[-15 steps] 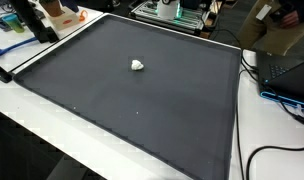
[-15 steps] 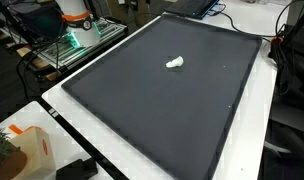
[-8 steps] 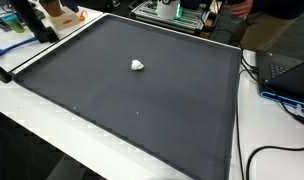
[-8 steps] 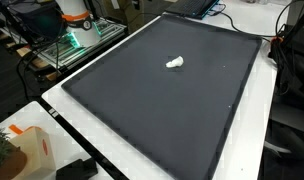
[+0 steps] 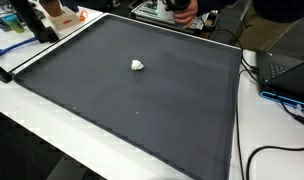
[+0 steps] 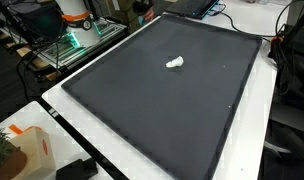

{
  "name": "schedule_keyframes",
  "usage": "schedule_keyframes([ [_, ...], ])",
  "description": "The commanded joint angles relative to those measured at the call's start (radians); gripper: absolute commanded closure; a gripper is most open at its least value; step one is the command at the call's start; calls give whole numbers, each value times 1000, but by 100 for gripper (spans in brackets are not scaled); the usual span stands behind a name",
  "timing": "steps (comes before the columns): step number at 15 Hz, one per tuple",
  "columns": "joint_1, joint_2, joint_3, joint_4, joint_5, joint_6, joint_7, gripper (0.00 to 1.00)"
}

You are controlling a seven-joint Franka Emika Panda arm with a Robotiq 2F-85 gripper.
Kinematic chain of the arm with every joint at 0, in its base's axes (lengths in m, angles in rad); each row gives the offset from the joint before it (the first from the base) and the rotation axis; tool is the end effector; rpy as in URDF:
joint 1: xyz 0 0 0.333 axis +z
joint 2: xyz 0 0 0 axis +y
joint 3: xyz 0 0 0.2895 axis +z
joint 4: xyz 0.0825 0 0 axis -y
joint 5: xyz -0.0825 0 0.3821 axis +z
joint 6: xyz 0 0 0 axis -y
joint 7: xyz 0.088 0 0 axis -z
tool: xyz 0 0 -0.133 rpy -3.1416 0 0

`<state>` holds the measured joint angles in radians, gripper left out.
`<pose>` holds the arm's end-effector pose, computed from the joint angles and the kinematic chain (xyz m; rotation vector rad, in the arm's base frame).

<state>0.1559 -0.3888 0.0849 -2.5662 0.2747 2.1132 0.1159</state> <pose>0.3927 0.1133 0.3447 -2.9535 0.0478 0.1425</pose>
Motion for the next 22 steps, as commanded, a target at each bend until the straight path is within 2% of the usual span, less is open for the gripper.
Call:
schedule_keyframes([
  [1,-10,37,-11,39,50,-42,-1,0],
  [3,-11,49,-9,51,62,-48,8,1],
  [5,-13,59,-7,61,70,-59,11,26],
  [6,-13,63,-8,67,73,-65,8,30],
  [12,-23,79,-5,96,62,-97,11,77],
  [16,-26,56,-17,84,98,-91,-8,78],
  [17,-29,70,-2,90,64,-70,1,53],
  [22,-29,69,-6,90,74,-70,0,53],
])
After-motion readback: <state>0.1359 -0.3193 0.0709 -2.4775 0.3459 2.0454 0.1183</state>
